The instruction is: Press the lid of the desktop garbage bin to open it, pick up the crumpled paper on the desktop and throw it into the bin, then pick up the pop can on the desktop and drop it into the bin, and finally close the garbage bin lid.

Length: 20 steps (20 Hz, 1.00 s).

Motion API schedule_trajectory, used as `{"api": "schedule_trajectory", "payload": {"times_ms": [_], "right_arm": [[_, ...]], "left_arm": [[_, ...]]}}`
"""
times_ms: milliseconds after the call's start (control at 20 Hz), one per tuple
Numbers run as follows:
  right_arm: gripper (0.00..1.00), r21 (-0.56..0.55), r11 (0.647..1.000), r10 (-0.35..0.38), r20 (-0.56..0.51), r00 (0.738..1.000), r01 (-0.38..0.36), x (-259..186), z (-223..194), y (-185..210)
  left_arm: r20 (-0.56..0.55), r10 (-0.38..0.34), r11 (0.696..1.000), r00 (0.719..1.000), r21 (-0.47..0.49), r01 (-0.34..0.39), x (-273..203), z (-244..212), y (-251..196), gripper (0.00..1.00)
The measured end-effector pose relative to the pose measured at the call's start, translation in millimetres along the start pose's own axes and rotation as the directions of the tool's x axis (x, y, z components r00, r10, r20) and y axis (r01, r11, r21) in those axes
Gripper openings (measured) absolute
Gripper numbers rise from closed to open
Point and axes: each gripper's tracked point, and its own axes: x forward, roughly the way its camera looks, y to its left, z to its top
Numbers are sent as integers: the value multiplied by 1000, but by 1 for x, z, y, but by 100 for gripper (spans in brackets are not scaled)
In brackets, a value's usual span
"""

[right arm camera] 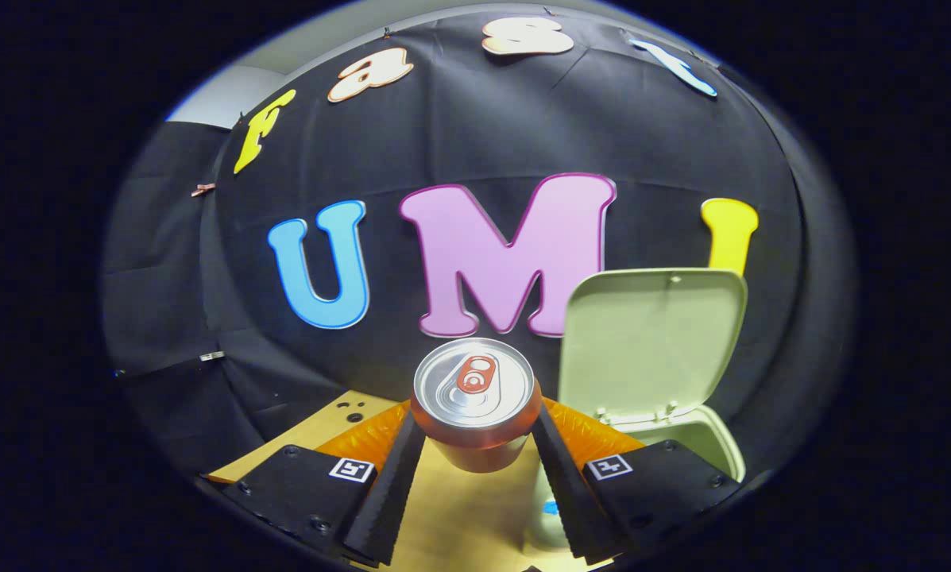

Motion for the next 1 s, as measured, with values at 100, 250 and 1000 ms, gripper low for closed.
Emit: {"api": "schedule_trajectory", "payload": {"times_ms": [100, 250, 1000], "right_arm": [[81, 2, 999, -41, 1, 999, 41, -3, 1, -25], [82, -10, 994, -107, -13, 994, 107, -6, -7, -65], [85, -24, 991, -132, -175, 976, 130, 21, -88, -119]], "left_arm": [[2, -13, 1000, 1000, 15, 13, 6, 3, -8, 96], [-7, -16, 1000, 1000, 16, 16, 19, 0, -17, 96], [-100, 76, 996, 992, -41, -81, 49, -39, -47, 96]]}}
